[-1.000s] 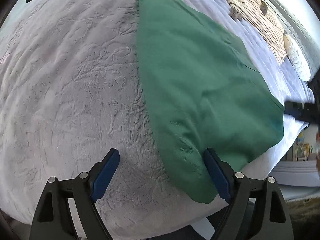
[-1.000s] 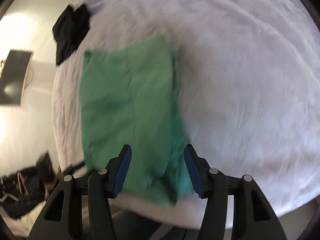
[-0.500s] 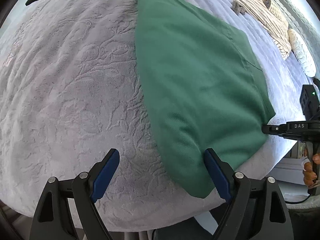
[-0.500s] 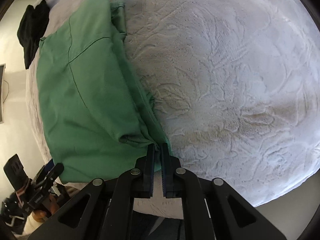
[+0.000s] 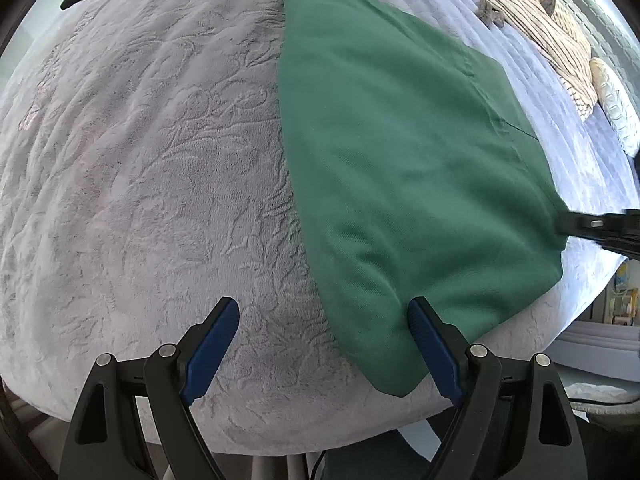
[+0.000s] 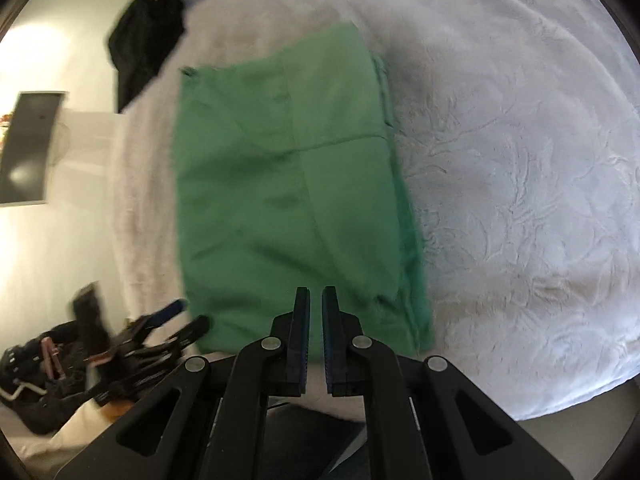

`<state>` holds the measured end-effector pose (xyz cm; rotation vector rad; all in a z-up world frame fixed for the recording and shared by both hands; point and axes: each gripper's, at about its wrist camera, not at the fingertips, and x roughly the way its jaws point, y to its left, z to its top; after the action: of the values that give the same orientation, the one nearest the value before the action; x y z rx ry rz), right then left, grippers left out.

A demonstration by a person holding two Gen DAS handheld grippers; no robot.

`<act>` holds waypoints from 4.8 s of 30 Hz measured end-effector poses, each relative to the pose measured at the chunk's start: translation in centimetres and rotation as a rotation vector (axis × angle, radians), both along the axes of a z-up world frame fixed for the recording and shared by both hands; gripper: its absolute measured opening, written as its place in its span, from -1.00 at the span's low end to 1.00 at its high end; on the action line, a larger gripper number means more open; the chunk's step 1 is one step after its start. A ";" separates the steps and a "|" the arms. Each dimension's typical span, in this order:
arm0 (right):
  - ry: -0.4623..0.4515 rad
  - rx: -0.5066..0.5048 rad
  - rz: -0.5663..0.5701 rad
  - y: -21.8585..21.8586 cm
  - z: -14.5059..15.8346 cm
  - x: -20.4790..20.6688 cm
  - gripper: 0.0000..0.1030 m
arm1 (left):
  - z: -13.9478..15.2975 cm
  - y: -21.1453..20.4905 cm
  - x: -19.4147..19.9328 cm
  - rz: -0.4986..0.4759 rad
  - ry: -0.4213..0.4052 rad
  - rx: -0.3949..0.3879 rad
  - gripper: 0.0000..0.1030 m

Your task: Fold large clothes

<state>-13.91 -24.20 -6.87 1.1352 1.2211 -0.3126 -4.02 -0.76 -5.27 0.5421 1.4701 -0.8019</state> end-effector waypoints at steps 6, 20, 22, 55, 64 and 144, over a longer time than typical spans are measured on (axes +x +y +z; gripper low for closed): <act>0.083 0.077 -0.089 -0.7 -4.0 -1.3 -0.95 | 0.3 -0.4 -0.5 -0.009 -0.014 0.014 0.69; 0.084 -0.065 -0.025 -1.0 2.3 -1.1 -0.86 | 2.3 -2.8 0.3 -0.007 -0.089 0.059 0.69; 0.087 -0.096 -0.030 -1.1 3.4 -0.8 -0.85 | 2.9 -3.2 0.5 0.003 -0.102 0.056 0.69; 0.184 -0.398 0.040 0.0 9.1 2.5 0.99 | 9.2 -5.7 2.3 0.108 -0.223 0.024 1.00; 0.181 -0.402 0.039 0.0 9.5 2.5 0.99 | 9.6 -5.7 2.2 0.110 -0.245 0.020 1.00; 0.183 -0.404 0.052 0.8 9.4 2.9 0.99 | 9.4 -5.5 1.9 0.106 -0.245 0.031 1.00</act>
<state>-11.05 -23.39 2.50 0.7357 1.2737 -0.6048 -2.15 -6.24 4.15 0.5596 1.2759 -0.6077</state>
